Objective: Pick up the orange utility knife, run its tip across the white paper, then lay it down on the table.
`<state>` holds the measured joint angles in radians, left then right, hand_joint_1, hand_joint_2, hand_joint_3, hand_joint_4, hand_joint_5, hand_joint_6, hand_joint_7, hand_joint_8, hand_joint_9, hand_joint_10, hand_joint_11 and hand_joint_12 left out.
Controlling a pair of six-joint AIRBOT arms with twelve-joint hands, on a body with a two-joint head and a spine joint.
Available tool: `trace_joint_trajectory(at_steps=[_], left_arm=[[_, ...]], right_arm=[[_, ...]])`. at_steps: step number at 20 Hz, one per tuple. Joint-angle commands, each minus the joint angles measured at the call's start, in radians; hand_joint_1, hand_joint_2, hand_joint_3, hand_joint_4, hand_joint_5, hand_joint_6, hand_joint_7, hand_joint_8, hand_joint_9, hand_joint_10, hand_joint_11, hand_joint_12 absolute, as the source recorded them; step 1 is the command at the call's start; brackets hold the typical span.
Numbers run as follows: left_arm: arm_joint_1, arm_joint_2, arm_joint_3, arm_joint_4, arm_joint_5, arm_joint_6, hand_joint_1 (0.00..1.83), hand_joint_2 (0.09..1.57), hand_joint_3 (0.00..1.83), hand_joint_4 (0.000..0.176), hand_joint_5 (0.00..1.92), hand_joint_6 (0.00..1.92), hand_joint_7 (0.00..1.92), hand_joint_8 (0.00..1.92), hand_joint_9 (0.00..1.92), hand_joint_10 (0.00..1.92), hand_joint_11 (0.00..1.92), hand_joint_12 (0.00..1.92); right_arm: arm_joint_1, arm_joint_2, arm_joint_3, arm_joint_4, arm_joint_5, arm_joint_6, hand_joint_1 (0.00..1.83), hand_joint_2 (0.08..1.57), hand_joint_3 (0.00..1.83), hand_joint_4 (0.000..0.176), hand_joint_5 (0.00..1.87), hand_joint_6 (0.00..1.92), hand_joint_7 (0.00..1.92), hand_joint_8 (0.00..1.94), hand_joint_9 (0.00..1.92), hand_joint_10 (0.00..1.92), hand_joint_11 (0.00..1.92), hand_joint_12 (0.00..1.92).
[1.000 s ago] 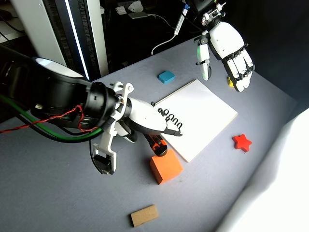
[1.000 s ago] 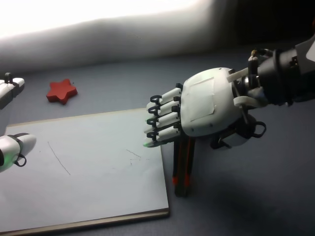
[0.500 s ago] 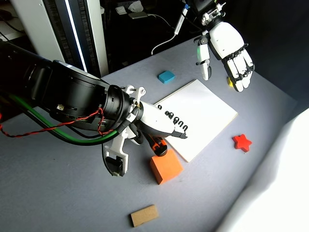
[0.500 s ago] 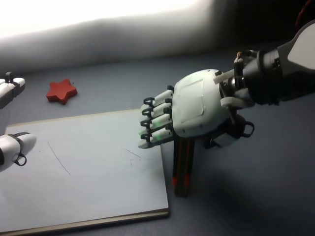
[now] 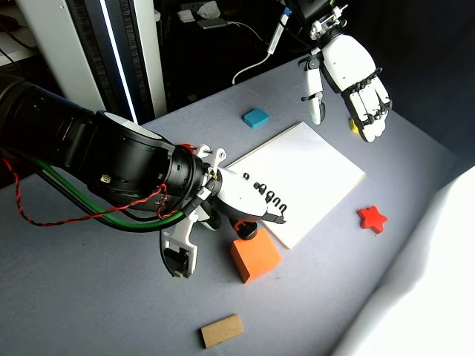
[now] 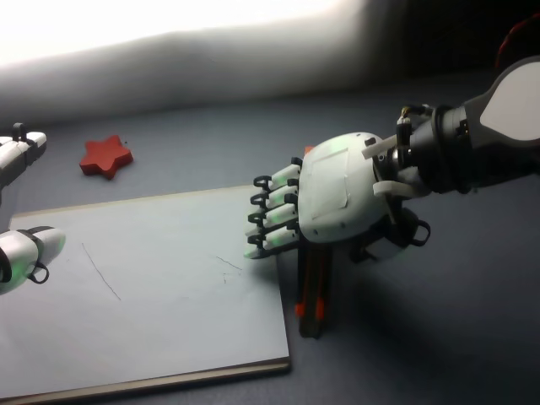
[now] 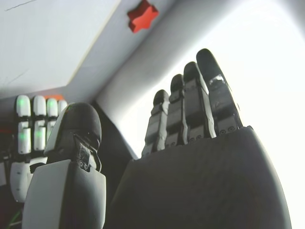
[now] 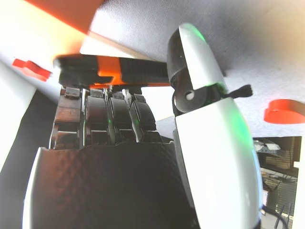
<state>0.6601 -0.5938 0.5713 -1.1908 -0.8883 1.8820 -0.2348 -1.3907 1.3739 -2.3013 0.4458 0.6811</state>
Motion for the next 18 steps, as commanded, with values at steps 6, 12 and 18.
trace_joint_trajectory(at_steps=[6,12,18], left_arm=[[-0.012,0.005,0.005,0.049,-0.084,0.002,0.32,1.36,0.00,0.058,0.06,0.00,0.12,0.01,0.18,0.01,0.00,0.74],[-0.012,0.004,0.005,0.048,-0.084,0.005,0.37,1.35,0.00,0.056,0.05,0.00,0.11,0.00,0.17,0.00,0.00,0.76],[-0.013,0.003,0.007,0.047,-0.084,0.005,0.36,1.35,0.00,0.064,0.06,0.00,0.12,0.00,0.18,0.01,0.00,0.83]], right_arm=[[-0.008,-0.002,0.002,0.022,-0.064,0.001,1.11,1.22,0.00,0.000,0.00,0.00,0.00,0.00,0.00,0.00,0.00,0.00],[-0.018,-0.005,0.002,0.022,-0.067,0.000,1.14,1.28,0.01,0.000,0.00,0.00,0.00,0.00,0.00,0.00,0.00,0.00],[-0.023,-0.005,0.002,0.024,-0.077,0.000,1.02,1.41,0.01,0.000,0.45,1.66,0.50,1.77,0.20,1.81,0.01,1.87]])
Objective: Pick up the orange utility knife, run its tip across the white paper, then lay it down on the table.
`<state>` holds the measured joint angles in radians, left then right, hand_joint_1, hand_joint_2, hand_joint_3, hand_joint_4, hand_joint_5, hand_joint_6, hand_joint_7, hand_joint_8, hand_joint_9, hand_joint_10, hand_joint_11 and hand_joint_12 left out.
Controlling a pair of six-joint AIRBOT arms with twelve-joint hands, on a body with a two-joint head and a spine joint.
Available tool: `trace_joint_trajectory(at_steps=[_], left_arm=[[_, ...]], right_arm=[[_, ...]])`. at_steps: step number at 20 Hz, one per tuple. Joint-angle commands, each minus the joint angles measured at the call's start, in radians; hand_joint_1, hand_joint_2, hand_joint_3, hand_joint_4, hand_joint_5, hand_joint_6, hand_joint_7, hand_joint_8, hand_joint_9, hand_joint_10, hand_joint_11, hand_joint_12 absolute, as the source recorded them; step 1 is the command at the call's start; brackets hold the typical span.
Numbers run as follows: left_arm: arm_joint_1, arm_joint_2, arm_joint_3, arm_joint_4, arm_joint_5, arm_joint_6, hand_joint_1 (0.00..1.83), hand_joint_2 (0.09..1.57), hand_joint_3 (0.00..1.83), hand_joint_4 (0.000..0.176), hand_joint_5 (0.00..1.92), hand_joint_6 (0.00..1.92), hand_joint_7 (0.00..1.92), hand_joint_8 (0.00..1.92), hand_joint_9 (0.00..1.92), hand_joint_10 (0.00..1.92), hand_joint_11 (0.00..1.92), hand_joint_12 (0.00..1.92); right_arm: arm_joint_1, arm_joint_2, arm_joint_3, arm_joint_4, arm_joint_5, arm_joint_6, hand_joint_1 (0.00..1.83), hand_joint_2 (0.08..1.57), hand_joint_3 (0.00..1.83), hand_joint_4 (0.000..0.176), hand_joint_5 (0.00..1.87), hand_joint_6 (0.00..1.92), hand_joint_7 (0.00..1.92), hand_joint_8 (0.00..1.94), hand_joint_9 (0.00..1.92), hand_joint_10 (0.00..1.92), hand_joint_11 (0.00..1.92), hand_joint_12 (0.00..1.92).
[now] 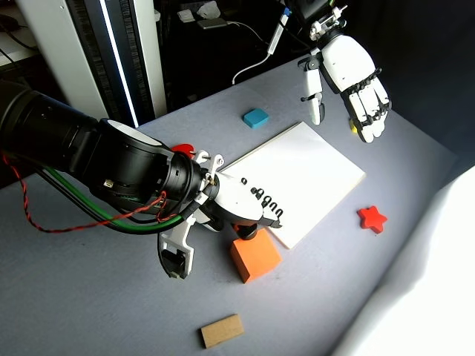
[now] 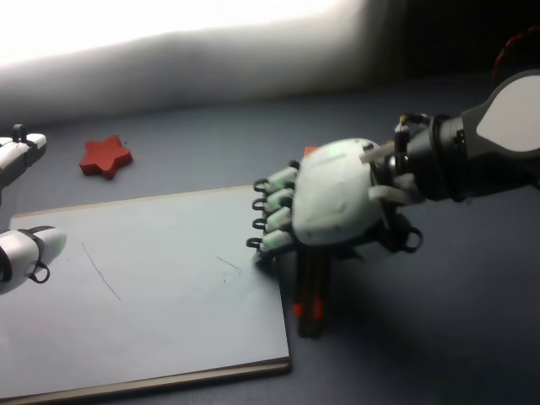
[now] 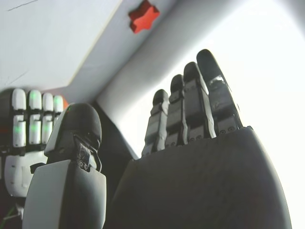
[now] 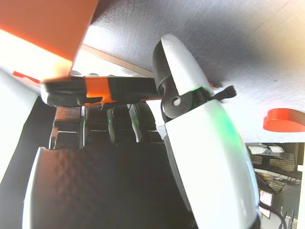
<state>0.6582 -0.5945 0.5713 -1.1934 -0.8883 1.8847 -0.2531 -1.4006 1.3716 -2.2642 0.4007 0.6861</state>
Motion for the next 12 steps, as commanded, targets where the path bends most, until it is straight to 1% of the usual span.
trace_joint_trajectory(at_steps=[1,2,3,4,5,6,7,8,9,10,12], left_arm=[[-0.011,0.004,0.007,0.050,-0.084,0.005,0.35,1.35,0.00,0.062,0.06,0.00,0.11,0.00,0.19,0.01,0.00,0.84],[-0.011,0.004,0.007,0.050,-0.084,0.005,0.35,1.36,0.00,0.060,0.06,0.00,0.11,0.00,0.18,0.00,0.00,0.84],[-0.011,0.004,0.007,0.049,-0.084,0.005,0.36,1.35,0.00,0.058,0.06,0.00,0.11,0.00,0.18,0.00,0.00,0.84],[-0.011,0.004,0.007,0.049,-0.084,0.007,0.38,1.35,0.00,0.057,0.06,0.00,0.11,0.00,0.19,0.01,0.00,0.85],[-0.011,0.003,0.007,0.049,-0.084,0.008,0.36,1.36,0.00,0.060,0.05,0.00,0.10,0.00,0.19,0.00,0.00,0.84],[-0.011,0.003,0.007,0.049,-0.083,0.008,0.33,1.36,0.00,0.060,0.05,0.00,0.12,0.01,0.20,0.01,0.00,0.86],[-0.011,0.003,0.007,0.047,-0.083,0.008,0.36,1.35,0.00,0.056,0.07,0.01,0.13,0.01,0.22,0.01,0.00,0.92],[-0.012,0.003,0.007,0.044,-0.083,0.008,0.38,1.35,0.00,0.056,0.07,0.01,0.13,0.00,0.22,0.01,0.00,0.91],[-0.013,0.003,0.009,0.042,-0.083,0.008,0.36,1.35,0.00,0.057,0.06,0.00,0.11,0.00,0.21,0.00,0.00,0.88],[-0.017,0.001,0.015,0.042,-0.083,0.008,0.34,1.36,0.00,0.056,0.05,0.00,0.11,0.00,0.20,0.00,0.00,0.85],[-0.019,0.000,0.019,0.042,-0.083,0.008,0.34,1.36,0.00,0.056,0.05,0.00,0.11,0.00,0.20,0.00,0.00,0.85]], right_arm=[[-0.005,0.005,0.004,-0.013,-0.033,-0.005,1.01,1.42,0.01,0.000,0.50,1.70,0.49,1.88,0.41,1.90,0.30,1.91],[-0.004,0.005,0.004,-0.013,-0.034,-0.005,0.99,1.43,0.03,0.007,0.49,1.77,0.47,1.93,0.59,1.92,0.40,1.92],[-0.003,0.005,0.004,-0.013,-0.036,-0.005,1.09,1.01,0.77,0.000,0.65,1.73,0.65,1.94,0.79,1.92,0.57,1.92],[-0.002,0.005,0.004,-0.013,-0.038,-0.005,1.34,0.92,0.78,0.000,1.05,1.88,1.11,1.94,1.04,1.92,0.85,1.92],[-0.001,0.005,0.004,-0.013,-0.040,-0.005,1.42,0.92,0.76,0.000,1.23,1.91,1.30,1.94,1.27,1.92,1.10,1.92],[0.000,0.005,0.004,-0.013,-0.041,-0.005,1.53,0.82,0.96,0.083,1.36,1.92,1.53,1.94,1.57,1.92,1.45,1.92],[0.002,0.005,0.004,-0.013,-0.041,-0.005,1.59,0.75,1.12,0.157,1.50,1.92,1.74,1.94,1.81,1.92,1.76,1.92],[0.004,0.005,0.004,-0.012,-0.041,-0.005,1.57,0.76,1.05,0.172,1.57,1.92,1.78,1.94,1.86,1.92,1.89,1.92],[0.007,0.005,0.004,-0.010,-0.041,-0.006,1.54,0.82,0.91,0.175,1.59,1.92,1.79,1.94,1.87,1.92,1.91,1.92],[0.014,0.006,0.004,-0.008,-0.041,-0.008,1.52,0.87,0.81,0.176,1.56,1.92,1.76,1.94,1.85,1.92,1.90,1.92],[0.022,0.010,0.002,-0.007,-0.038,-0.009,1.52,0.87,0.81,0.176,1.56,1.92,1.76,1.94,1.85,1.92,1.90,1.92]])
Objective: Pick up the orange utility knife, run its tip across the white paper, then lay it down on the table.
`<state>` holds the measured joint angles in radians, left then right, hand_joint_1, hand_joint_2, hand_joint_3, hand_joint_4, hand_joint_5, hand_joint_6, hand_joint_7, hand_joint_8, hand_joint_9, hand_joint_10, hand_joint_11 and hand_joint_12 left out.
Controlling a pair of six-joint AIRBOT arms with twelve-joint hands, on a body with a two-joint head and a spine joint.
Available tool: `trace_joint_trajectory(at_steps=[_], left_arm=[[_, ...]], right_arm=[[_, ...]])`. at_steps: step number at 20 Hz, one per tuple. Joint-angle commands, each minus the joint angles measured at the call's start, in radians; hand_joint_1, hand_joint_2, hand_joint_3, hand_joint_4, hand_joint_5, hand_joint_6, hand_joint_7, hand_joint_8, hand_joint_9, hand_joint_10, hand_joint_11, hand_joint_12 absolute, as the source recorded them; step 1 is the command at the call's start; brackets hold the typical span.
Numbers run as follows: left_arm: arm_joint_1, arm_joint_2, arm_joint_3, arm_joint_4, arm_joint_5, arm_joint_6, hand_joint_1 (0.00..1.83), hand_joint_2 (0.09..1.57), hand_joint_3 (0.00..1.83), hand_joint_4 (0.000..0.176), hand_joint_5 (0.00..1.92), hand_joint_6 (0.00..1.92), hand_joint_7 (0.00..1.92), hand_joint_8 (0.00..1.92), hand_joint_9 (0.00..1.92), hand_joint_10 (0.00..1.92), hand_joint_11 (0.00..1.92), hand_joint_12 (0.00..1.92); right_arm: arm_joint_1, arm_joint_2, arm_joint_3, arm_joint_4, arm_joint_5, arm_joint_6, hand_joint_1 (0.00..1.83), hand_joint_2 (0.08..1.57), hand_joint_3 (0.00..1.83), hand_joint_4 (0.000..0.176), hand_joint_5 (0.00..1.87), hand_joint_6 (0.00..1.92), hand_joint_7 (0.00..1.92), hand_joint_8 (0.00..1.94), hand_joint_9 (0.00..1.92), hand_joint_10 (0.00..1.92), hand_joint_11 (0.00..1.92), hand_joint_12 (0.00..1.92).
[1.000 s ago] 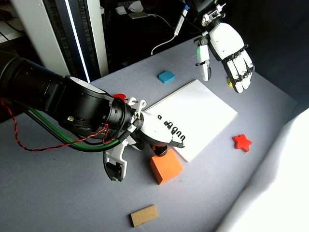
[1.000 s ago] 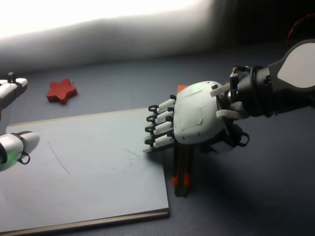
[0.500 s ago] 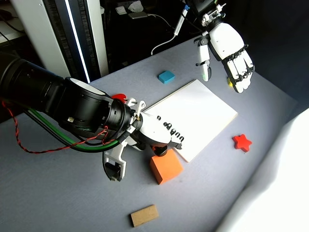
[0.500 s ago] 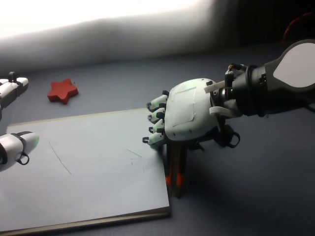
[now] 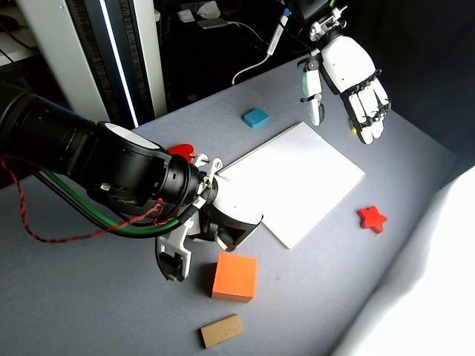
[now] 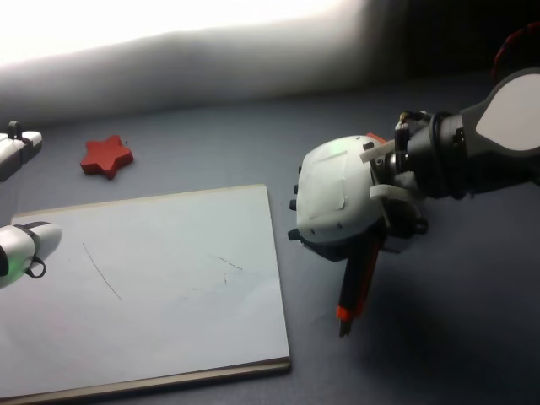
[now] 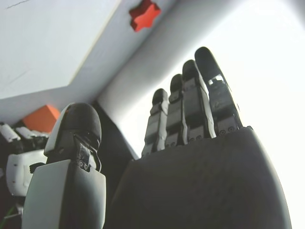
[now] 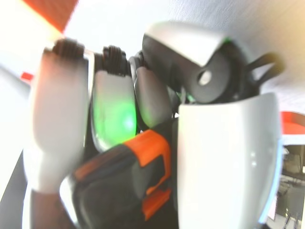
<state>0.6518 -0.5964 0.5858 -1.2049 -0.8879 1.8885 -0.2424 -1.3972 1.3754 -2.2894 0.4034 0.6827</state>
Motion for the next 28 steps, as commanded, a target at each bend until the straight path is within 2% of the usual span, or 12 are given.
trace_joint_trajectory(at_steps=[1,6,9,10,12,13,15,18,19,21,24,28], left_arm=[[-0.014,0.000,0.006,0.053,-0.083,0.004,0.35,1.35,0.00,0.055,0.06,0.00,0.12,0.01,0.20,0.00,0.00,0.85],[-0.014,-0.001,0.006,0.053,-0.083,0.004,0.36,1.36,0.00,0.058,0.06,0.00,0.12,0.00,0.20,0.00,0.00,0.84],[-0.014,-0.001,0.007,0.053,-0.083,0.004,0.36,1.35,0.00,0.059,0.07,0.00,0.14,0.01,0.22,0.01,0.00,0.93],[-0.015,-0.001,0.007,0.053,-0.083,0.004,0.36,1.35,0.00,0.059,0.07,0.00,0.14,0.01,0.22,0.01,0.00,0.93],[-0.015,-0.001,0.007,0.053,-0.083,0.004,0.37,1.35,0.00,0.063,0.06,0.00,0.13,0.00,0.22,0.01,0.00,0.92],[-0.015,-0.001,0.006,0.053,-0.083,0.004,0.35,1.36,0.00,0.065,0.04,0.00,0.10,0.01,0.18,0.01,0.00,0.84],[-0.014,-0.002,0.007,0.053,-0.083,0.004,0.35,1.36,0.00,0.066,0.05,0.01,0.11,0.01,0.20,0.01,0.00,0.89],[-0.014,-0.003,0.008,0.051,-0.083,0.004,0.35,1.36,0.00,0.064,0.04,0.00,0.10,0.00,0.19,0.00,0.00,0.84],[-0.013,-0.003,0.009,0.049,-0.083,0.004,0.34,1.36,0.00,0.059,0.04,0.00,0.12,0.00,0.19,0.00,0.00,0.84],[-0.013,-0.003,0.011,0.045,-0.083,0.004,0.35,1.36,0.00,0.058,0.05,0.00,0.09,0.00,0.17,0.00,0.00,0.80],[-0.013,-0.003,0.013,0.038,-0.083,0.003,0.36,1.36,0.00,0.059,0.06,0.00,0.12,0.01,0.19,0.01,0.00,0.82],[-0.011,-0.004,0.014,0.032,-0.061,0.004,0.36,1.36,0.00,0.063,0.05,0.00,0.11,0.00,0.19,0.01,0.00,0.80]], right_arm=[[0.018,0.012,-0.004,0.018,-0.037,-0.006,1.55,0.91,0.72,0.176,1.55,1.92,1.74,1.94,1.83,1.92,1.88,1.92],[0.054,0.045,-0.029,0.081,-0.046,-0.006,1.57,0.93,0.72,0.176,1.50,1.92,1.71,1.94,1.80,1.92,1.83,1.92],[0.074,0.050,-0.056,0.114,-0.142,-0.007,1.58,0.92,0.74,0.176,1.51,1.92,1.70,1.94,1.79,1.92,1.83,1.92],[0.078,0.052,-0.063,0.140,-0.164,-0.029,1.58,0.92,0.74,0.176,1.51,1.92,1.70,1.94,1.79,1.92,1.83,1.92],[0.076,0.052,-0.079,0.297,-0.239,-0.151,1.59,0.91,0.74,0.176,1.52,1.92,1.70,1.94,1.79,1.92,1.83,1.92],[0.075,0.053,-0.095,0.389,-0.293,-0.194,1.59,0.90,0.74,0.176,1.52,1.92,1.70,1.94,1.79,1.92,1.84,1.92],[0.075,0.058,-0.114,0.428,-0.338,-0.194,1.59,0.90,0.74,0.176,1.53,1.92,1.70,1.94,1.78,1.92,1.84,1.92],[0.075,0.079,-0.118,0.430,-0.225,-0.282,1.59,0.90,0.75,0.176,1.53,1.92,1.70,1.94,1.78,1.92,1.84,1.92],[0.077,0.083,-0.115,0.475,-0.176,-0.374,1.60,0.90,0.75,0.176,1.53,1.92,1.70,1.94,1.77,1.92,1.83,1.92],[0.077,0.080,-0.121,0.598,-0.214,-0.522,1.59,0.90,0.76,0.176,1.54,1.92,1.69,1.94,1.77,1.92,1.83,1.92],[0.061,0.068,-0.136,0.656,-0.345,-0.540,1.59,0.90,0.76,0.176,1.51,1.92,1.69,1.94,1.78,1.92,1.84,1.92],[0.044,0.044,-0.152,0.709,-0.403,-0.533,1.59,0.92,0.74,0.176,1.50,1.92,1.69,1.94,1.77,1.92,1.82,1.92]])
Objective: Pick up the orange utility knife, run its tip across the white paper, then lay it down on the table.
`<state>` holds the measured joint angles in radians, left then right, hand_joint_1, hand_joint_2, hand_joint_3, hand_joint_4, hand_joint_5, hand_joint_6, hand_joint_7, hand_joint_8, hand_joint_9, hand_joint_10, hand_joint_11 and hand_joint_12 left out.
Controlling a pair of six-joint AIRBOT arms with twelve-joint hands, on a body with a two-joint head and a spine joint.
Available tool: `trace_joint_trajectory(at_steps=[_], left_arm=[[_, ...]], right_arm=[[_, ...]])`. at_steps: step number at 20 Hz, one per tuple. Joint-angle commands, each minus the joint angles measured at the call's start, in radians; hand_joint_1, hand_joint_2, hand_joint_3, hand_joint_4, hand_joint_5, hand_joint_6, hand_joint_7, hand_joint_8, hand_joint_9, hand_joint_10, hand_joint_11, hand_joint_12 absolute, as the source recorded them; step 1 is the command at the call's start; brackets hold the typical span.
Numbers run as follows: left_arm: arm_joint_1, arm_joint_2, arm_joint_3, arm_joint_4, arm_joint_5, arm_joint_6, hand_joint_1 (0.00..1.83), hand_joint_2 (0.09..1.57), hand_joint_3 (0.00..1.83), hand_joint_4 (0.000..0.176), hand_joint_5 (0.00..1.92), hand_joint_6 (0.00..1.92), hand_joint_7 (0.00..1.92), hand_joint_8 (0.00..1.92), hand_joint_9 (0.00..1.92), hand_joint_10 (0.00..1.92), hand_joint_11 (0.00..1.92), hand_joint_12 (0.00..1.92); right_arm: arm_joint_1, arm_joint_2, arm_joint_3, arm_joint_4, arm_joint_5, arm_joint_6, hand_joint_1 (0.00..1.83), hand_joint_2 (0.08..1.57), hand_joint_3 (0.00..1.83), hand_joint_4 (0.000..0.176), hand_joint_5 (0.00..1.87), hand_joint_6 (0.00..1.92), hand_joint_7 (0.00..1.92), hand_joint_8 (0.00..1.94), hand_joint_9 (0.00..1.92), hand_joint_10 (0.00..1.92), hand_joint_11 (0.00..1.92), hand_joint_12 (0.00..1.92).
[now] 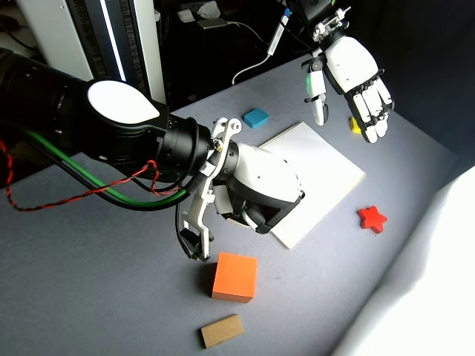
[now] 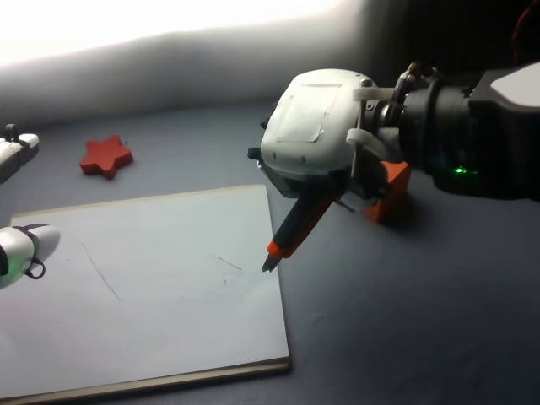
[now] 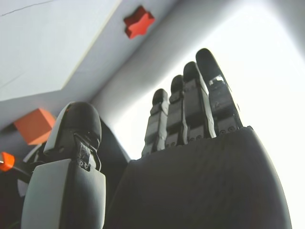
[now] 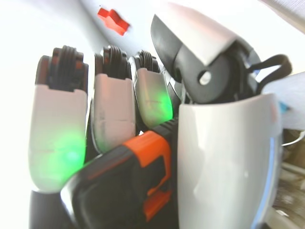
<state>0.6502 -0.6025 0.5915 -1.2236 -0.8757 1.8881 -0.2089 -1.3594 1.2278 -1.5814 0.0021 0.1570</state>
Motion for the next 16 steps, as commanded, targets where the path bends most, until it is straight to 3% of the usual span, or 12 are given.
trace_joint_trajectory(at_steps=[1,3,4,5,6,8,10,11,12,13,14,16], left_arm=[[-0.009,0.001,0.010,0.051,-0.061,0.004,0.35,1.36,0.00,0.064,0.05,0.00,0.12,0.01,0.20,0.01,0.00,0.82],[-0.005,-0.001,0.010,0.051,-0.054,0.004,0.34,1.36,0.00,0.063,0.04,0.00,0.13,0.00,0.20,0.01,0.00,0.83],[-0.004,-0.002,0.010,0.051,-0.050,0.004,0.33,1.37,0.00,0.061,0.03,0.00,0.10,0.00,0.18,0.00,0.00,0.80],[-0.004,-0.003,0.010,0.051,-0.049,0.004,0.36,1.36,0.00,0.062,0.03,0.00,0.11,0.00,0.20,0.01,0.00,0.84],[-0.004,-0.003,0.010,0.051,-0.049,0.003,0.36,1.36,0.00,0.059,0.04,0.00,0.10,0.00,0.19,0.00,0.00,0.81],[-0.004,-0.003,0.010,0.051,-0.049,0.003,0.35,1.36,0.00,0.058,0.05,0.00,0.12,0.01,0.19,0.01,0.00,0.81],[-0.004,-0.006,0.012,0.051,-0.049,0.000,0.34,1.36,0.00,0.060,0.04,0.00,0.11,0.00,0.18,0.00,0.00,0.80],[-0.004,-0.006,0.013,0.050,-0.049,0.000,0.35,1.36,0.00,0.063,0.03,0.00,0.09,0.00,0.17,0.00,0.00,0.77],[-0.004,-0.006,0.013,0.050,-0.049,0.000,0.34,1.36,0.00,0.060,0.04,0.00,0.11,0.00,0.18,0.00,0.00,0.81],[-0.004,-0.006,0.014,0.050,-0.049,-0.001,0.35,1.36,0.00,0.061,0.04,0.00,0.12,0.01,0.19,0.01,0.00,0.83],[-0.004,-0.006,0.014,0.050,-0.049,-0.001,0.34,1.36,0.00,0.059,0.06,0.01,0.13,0.01,0.20,0.01,0.00,0.86],[-0.005,-0.007,0.016,0.050,-0.049,-0.002,0.36,1.36,0.00,0.061,0.05,0.00,0.11,0.00,0.19,0.00,0.00,0.86]], right_arm=[[0.011,-0.007,-0.004,0.001,-0.021,0.031,1.57,0.92,0.74,0.176,1.51,1.92,1.69,1.94,1.77,1.92,1.82,1.92],[0.018,-0.023,-0.004,0.001,-0.014,0.215,1.57,0.92,0.74,0.176,1.52,1.92,1.70,1.94,1.78,1.92,1.83,1.92],[0.020,-0.019,0.000,0.001,0.068,0.213,1.57,0.92,0.73,0.176,1.53,1.92,1.71,1.94,1.79,1.92,1.83,1.92],[0.019,-0.012,0.012,0.001,0.166,0.120,1.57,0.93,0.73,0.176,1.52,1.92,1.71,1.94,1.79,1.92,1.84,1.92],[0.017,-0.007,0.026,0.001,0.252,-0.037,1.57,0.93,0.73,0.176,1.52,1.92,1.71,1.94,1.79,1.92,1.84,1.92],[0.011,-0.005,0.025,0.030,0.249,-0.192,1.58,0.92,0.73,0.176,1.54,1.92,1.71,1.94,1.79,1.92,1.84,1.92],[-0.016,-0.006,0.033,0.373,0.241,-0.662,1.57,0.93,0.73,0.176,1.55,1.92,1.71,1.94,1.78,1.92,1.84,1.92],[-0.041,-0.012,0.045,0.676,0.281,-1.090,1.57,0.93,0.73,0.176,1.53,1.92,1.70,1.94,1.78,1.92,1.83,1.92],[-0.056,-0.019,0.051,0.833,0.308,-1.265,1.56,0.93,0.73,0.176,1.52,1.92,1.71,1.94,1.78,1.92,1.84,1.92],[-0.066,-0.027,0.044,1.071,0.294,-1.436,1.57,0.93,0.73,0.176,1.52,1.92,1.71,1.94,1.78,1.92,1.84,1.92],[-0.069,-0.032,0.037,1.215,0.273,-1.540,1.57,0.93,0.72,0.176,1.53,1.92,1.71,1.94,1.79,1.92,1.84,1.92],[-0.077,-0.049,0.032,1.409,0.277,-1.628,1.57,0.92,0.72,0.176,1.53,1.92,1.71,1.94,1.79,1.92,1.84,1.92]])
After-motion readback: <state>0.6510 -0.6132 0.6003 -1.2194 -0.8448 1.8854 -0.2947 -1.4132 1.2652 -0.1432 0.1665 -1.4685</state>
